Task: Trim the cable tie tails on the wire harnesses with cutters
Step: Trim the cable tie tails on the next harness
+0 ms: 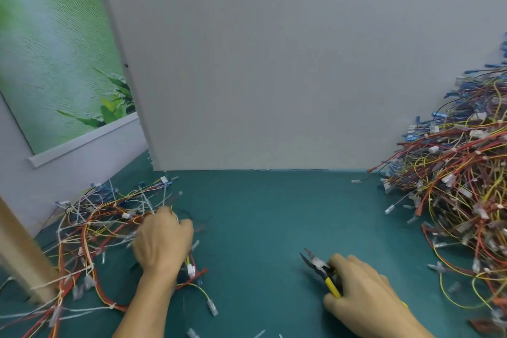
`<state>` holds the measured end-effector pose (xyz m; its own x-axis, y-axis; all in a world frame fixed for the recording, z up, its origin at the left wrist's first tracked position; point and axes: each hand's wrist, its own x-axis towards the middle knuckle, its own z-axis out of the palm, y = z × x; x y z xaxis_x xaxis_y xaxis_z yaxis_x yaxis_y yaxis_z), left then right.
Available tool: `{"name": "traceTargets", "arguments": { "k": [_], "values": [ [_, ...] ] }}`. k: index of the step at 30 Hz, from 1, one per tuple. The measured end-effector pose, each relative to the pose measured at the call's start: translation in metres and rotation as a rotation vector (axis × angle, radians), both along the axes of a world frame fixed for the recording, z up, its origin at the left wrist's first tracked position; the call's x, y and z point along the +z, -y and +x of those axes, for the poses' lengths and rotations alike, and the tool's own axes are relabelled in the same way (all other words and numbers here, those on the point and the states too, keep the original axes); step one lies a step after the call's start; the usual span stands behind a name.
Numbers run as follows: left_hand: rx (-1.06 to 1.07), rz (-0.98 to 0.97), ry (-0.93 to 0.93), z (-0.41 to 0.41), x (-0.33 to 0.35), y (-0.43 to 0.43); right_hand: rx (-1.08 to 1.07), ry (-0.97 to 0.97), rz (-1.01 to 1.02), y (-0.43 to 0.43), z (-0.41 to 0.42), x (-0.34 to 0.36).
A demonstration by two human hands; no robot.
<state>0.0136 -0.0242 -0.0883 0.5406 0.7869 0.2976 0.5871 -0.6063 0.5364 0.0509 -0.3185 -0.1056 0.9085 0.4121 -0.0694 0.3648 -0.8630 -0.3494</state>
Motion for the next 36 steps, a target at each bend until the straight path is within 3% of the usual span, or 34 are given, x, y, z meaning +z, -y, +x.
{"name": "traceTargets", "arguments": {
  "k": [2, 4, 9, 15, 19, 24, 31, 36],
  "values": [
    [-0.086, 0.001, 0.32, 0.004, 0.01, 0.009, -0.002, -0.007, 0.009, 0.0, 0.0, 0.0],
    [-0.178, -0.002, 0.5, 0.008, 0.014, 0.019, 0.0, -0.017, 0.013, 0.001, 0.0, 0.0],
    [-0.347, -0.268, 0.293, 0.025, -0.014, 0.037, -0.056, -0.056, 0.088, 0.0, 0.003, 0.005],
    [-0.514, -0.56, 0.326, 0.034, -0.022, 0.065, -0.129, 0.138, 0.41, -0.014, 0.015, 0.018],
    [-0.663, -0.681, 0.349, 0.031, -0.02, 0.081, -0.021, 0.27, 0.35, -0.047, 0.03, 0.032],
    [-0.922, -0.651, 0.285, 0.024, -0.016, 0.1, -0.034, 0.179, 0.153, -0.08, 0.049, 0.031],
    [-0.962, -0.737, 0.309, 0.022, -0.014, 0.102, -0.131, 0.137, 0.097, -0.056, 0.069, 0.02],
    [-0.901, -0.57, 0.286, 0.018, -0.01, 0.092, -0.382, 0.272, 0.067, -0.014, 0.098, 0.037]
  ]
}}
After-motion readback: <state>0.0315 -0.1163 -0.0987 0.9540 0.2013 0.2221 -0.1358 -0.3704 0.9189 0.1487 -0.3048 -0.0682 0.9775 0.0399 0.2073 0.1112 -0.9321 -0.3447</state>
